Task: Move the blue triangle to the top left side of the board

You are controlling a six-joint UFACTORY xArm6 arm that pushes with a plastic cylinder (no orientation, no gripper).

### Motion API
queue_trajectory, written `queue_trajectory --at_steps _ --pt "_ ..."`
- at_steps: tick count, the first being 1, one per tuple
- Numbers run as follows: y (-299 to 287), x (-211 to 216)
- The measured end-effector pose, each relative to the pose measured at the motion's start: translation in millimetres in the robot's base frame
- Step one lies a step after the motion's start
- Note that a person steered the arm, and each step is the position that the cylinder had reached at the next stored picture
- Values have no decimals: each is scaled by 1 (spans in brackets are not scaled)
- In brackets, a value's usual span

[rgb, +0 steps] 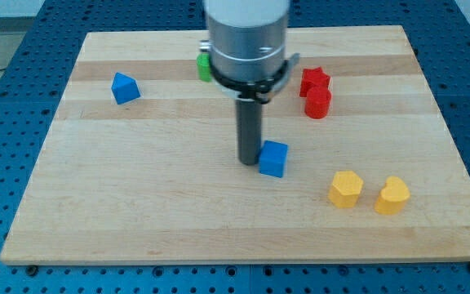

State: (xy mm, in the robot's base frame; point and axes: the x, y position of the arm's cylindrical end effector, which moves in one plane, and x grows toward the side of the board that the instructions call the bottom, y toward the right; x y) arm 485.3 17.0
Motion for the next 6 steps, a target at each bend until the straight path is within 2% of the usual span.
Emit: queue_trajectory --at_steps 1,2,3,4,5,6 --pt "36 25" --pt "30 25" --pt "-78 27" --pt "-170 -59" --pt "-214 -169" --pt "-248 -170"
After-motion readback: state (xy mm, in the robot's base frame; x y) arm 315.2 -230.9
